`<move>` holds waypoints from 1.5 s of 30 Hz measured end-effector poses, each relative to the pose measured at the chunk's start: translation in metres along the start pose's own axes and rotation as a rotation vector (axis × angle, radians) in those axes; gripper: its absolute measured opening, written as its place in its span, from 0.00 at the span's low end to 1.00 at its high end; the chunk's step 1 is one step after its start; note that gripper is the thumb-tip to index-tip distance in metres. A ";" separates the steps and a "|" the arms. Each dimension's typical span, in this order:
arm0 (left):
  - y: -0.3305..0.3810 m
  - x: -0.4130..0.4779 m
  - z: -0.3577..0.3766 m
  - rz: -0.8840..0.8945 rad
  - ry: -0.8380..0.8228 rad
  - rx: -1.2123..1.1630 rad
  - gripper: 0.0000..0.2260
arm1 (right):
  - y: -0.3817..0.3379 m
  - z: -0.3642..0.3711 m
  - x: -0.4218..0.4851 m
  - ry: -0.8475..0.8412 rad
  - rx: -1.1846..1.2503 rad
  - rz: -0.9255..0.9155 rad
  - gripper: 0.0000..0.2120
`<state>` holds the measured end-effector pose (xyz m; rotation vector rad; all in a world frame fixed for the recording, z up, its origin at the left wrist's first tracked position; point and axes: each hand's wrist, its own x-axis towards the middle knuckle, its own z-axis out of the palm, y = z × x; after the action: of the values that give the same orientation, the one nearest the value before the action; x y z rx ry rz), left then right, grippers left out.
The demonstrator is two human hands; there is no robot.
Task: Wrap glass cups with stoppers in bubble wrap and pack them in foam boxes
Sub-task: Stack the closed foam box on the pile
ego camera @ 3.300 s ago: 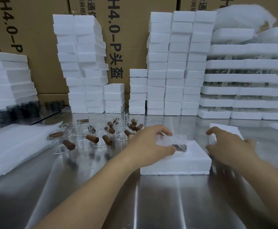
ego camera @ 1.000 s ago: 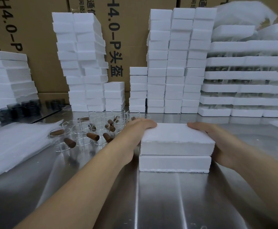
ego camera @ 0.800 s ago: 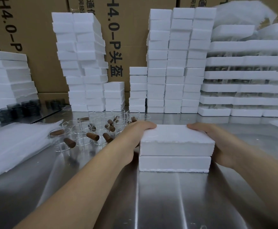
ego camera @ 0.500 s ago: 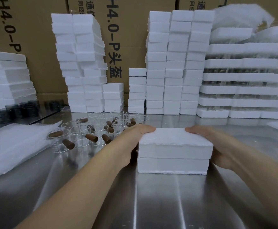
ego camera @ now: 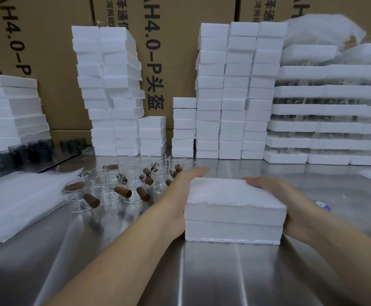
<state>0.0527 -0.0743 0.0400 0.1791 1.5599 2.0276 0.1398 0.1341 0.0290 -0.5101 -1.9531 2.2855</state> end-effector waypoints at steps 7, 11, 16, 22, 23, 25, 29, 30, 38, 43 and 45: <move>0.005 0.009 -0.005 0.124 0.070 0.023 0.16 | -0.005 0.000 -0.003 -0.007 -0.003 -0.015 0.18; 0.003 0.017 -0.003 0.020 0.140 0.026 0.16 | -0.006 -0.001 -0.002 -0.004 -0.013 -0.015 0.20; 0.008 0.042 0.000 0.119 0.310 0.082 0.29 | -0.007 0.000 -0.003 0.009 -0.022 -0.034 0.20; 0.015 0.030 -0.005 0.074 0.249 0.004 0.10 | -0.008 -0.001 -0.004 0.025 -0.038 -0.076 0.21; 0.014 0.023 -0.007 0.105 0.220 0.004 0.10 | -0.007 -0.001 -0.004 0.022 -0.039 -0.073 0.21; 0.014 0.014 -0.011 0.189 0.165 0.080 0.23 | -0.007 -0.001 -0.004 0.015 -0.034 -0.067 0.20; 0.009 0.004 -0.009 0.046 0.068 0.141 0.12 | -0.006 -0.003 -0.003 -0.004 0.013 -0.061 0.20; 0.009 0.003 -0.009 0.050 0.090 0.104 0.08 | -0.006 -0.004 -0.002 -0.006 0.021 -0.061 0.20; -0.001 0.003 0.003 0.045 0.127 0.011 0.18 | -0.002 -0.008 0.001 0.000 0.052 -0.077 0.20; 0.001 -0.005 0.006 0.014 0.052 -0.003 0.12 | -0.003 -0.011 0.000 0.032 0.070 -0.083 0.21; 0.003 -0.008 0.007 0.012 0.028 -0.018 0.10 | -0.003 -0.010 -0.001 0.049 0.077 -0.073 0.21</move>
<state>0.0612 -0.0730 0.0464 0.1539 1.5601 2.0606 0.1433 0.1436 0.0312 -0.4746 -1.8227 2.2708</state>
